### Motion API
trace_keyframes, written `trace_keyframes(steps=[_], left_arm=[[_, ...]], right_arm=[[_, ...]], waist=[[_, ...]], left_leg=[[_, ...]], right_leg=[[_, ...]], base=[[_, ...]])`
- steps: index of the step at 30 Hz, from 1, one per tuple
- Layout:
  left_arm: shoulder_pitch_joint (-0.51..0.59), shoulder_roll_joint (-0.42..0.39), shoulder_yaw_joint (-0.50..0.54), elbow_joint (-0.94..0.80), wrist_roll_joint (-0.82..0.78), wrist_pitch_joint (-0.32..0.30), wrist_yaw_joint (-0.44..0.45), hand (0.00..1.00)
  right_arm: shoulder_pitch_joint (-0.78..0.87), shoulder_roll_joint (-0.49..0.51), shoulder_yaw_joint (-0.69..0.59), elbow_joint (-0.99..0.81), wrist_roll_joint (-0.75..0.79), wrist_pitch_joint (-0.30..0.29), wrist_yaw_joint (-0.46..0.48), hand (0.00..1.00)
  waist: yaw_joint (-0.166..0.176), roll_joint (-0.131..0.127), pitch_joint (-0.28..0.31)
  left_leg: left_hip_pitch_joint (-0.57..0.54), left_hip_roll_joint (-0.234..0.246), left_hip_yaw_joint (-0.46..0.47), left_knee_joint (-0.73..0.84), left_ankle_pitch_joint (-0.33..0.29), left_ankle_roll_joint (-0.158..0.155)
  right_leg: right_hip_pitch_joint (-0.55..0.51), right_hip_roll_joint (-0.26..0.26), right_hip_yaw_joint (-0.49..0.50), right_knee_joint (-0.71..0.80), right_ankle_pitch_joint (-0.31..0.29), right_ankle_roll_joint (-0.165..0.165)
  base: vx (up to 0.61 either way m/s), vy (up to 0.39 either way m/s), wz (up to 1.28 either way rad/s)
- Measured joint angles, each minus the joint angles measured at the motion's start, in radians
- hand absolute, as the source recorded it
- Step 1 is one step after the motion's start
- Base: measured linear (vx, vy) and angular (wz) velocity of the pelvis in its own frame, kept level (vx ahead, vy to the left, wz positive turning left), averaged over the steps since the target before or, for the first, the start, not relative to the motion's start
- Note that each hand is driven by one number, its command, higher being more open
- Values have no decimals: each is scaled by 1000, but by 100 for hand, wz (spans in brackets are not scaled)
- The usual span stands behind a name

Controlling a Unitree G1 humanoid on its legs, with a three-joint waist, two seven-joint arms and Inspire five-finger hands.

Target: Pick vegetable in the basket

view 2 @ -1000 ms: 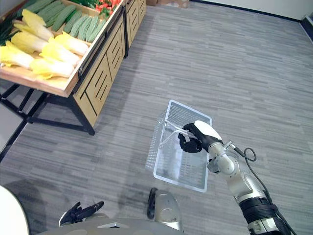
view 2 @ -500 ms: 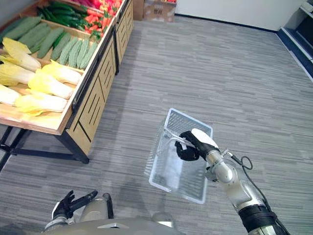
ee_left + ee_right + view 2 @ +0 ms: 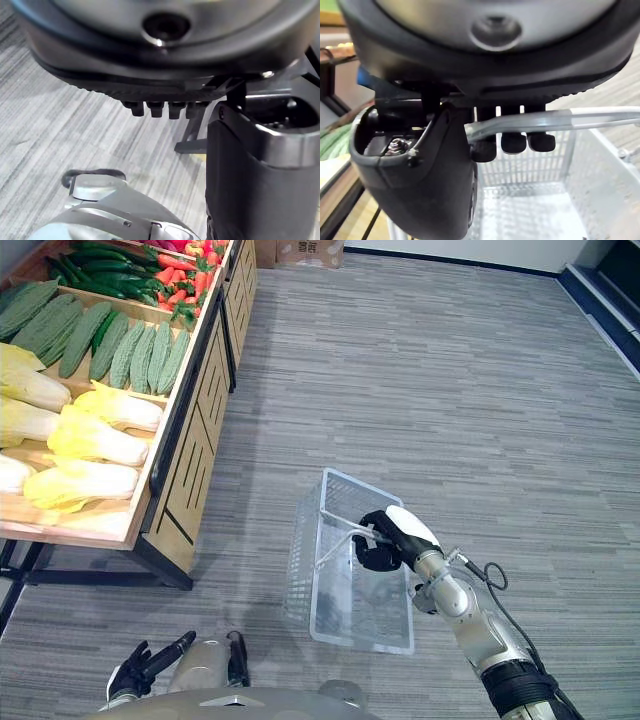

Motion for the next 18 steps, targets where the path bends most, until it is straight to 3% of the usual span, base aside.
trace_keyframes(steps=[3,4,7,8,10,12,13,14,15,16,17,18], left_arm=[[25,10,-6,-4,2,0,6,100],[25,18,-8,-5,6,0,8,100],[48,37,-23,-25,39,4,11,100],[53,40,-31,-26,39,6,11,100],[66,53,-36,-24,39,19,12,100],[64,53,-34,-24,40,20,14,100],[65,51,-34,-29,41,18,13,100],[69,52,-33,-32,59,16,14,100],[74,52,-32,-33,71,16,13,100],[81,54,-16,-34,77,16,15,100],[100,34,4,5,73,-4,11,100],[100,34,4,5,73,-4,11,100]], right_arm=[[12,46,0,13,-11,20,-10,0],[19,58,-2,14,-25,28,-13,0],[41,107,-11,20,-25,39,-16,0],[46,122,-16,20,-25,39,-18,0],[63,159,-25,18,-23,39,-20,0],[62,191,-54,16,-11,38,-26,0],[63,208,-82,15,11,38,-35,0],[63,217,-104,15,20,38,-50,0],[63,218,-113,14,22,38,-56,0],[63,212,-132,12,36,38,-57,0],[63,191,-166,90,118,65,-80,0],[63,191,-166,90,118,65,-80,0]], waist=[[1,-26,-12],[1,-35,-10],[-13,-40,1],[-15,-34,6],[-28,-36,9],[-28,-26,13],[-29,-22,13],[-24,-38,7],[-22,-53,3],[-22,-74,-7],[-3,-40,-6],[-3,-40,-6]], left_leg=[[46,-32,-7,-45,-6,13],[61,-37,-17,-46,-9,17],[144,-37,-63,-73,-22,45],[163,-34,-71,-79,-25,48],[231,-26,-104,-117,-25,48],[254,-6,-126,-131,-25,47],[255,3,-147,-140,-21,40],[255,-13,-162,-150,-14,28],[256,-27,-172,-152,-15,23],[265,-51,-199,-155,-31,-12],[225,-46,-282,-193,-24,-43],[225,-46,-282,-193,-24,-43]], right_leg=[[-71,-16,0,192,5,5],[-108,-18,-1,292,27,15],[-183,-14,-27,543,148,0],[-195,-15,-37,590,118,-19],[-221,-7,-118,633,0,-79],[-250,37,-142,506,-49,-85],[-262,76,-129,350,-51,-83],[-259,92,-124,176,4,-57],[-257,87,-130,105,73,-55],[-246,69,-169,39,128,-63],[-117,110,-233,-272,257,-58],[-117,110,-233,-272,257,-58]], base=[[127,67,10],[194,69,32],[210,54,40],[242,29,52],[238,-16,55],[217,-59,45],[228,-141,50],[189,-127,50],[213,-173,54],[101,-97,34],[101,-97,26],[0,0,0]])
